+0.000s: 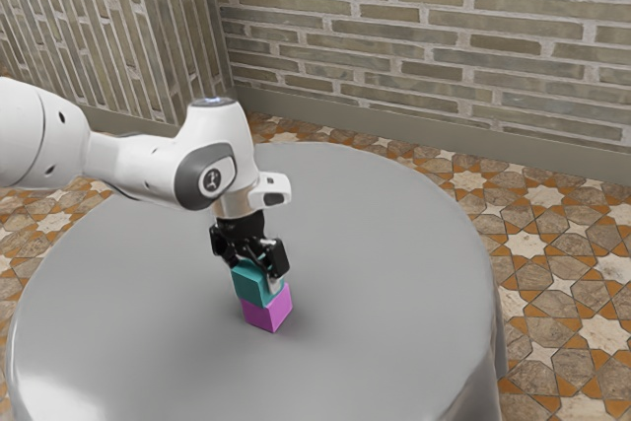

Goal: Pick up the blue block with one arm, and put the blue block on the table with one arm

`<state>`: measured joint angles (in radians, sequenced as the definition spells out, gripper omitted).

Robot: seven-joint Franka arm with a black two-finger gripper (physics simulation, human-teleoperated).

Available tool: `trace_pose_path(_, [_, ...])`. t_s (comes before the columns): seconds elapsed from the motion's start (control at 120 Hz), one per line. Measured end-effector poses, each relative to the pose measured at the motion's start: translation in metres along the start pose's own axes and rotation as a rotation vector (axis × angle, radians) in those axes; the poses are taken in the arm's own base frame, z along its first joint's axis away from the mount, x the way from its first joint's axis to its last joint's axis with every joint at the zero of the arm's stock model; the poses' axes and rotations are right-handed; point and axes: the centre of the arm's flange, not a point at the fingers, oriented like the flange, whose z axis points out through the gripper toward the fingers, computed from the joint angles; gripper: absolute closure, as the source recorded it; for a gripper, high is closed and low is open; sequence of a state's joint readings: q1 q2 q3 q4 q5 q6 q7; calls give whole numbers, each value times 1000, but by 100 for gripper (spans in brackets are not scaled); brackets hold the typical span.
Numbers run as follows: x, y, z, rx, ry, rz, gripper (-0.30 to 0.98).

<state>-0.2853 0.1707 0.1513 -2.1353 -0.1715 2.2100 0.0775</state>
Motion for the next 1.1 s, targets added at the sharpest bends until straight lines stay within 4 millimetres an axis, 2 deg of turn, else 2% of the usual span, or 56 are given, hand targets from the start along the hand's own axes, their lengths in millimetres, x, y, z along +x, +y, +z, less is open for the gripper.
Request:
trace_pose_path(0.642, [6, 0, 2, 13, 23, -21, 0])
trace_pose_path(0.858, [6, -1, 4, 14, 25, -26, 19])
trace_pose_path(1.1, [7, 0, -3, 14, 40, -28, 28])
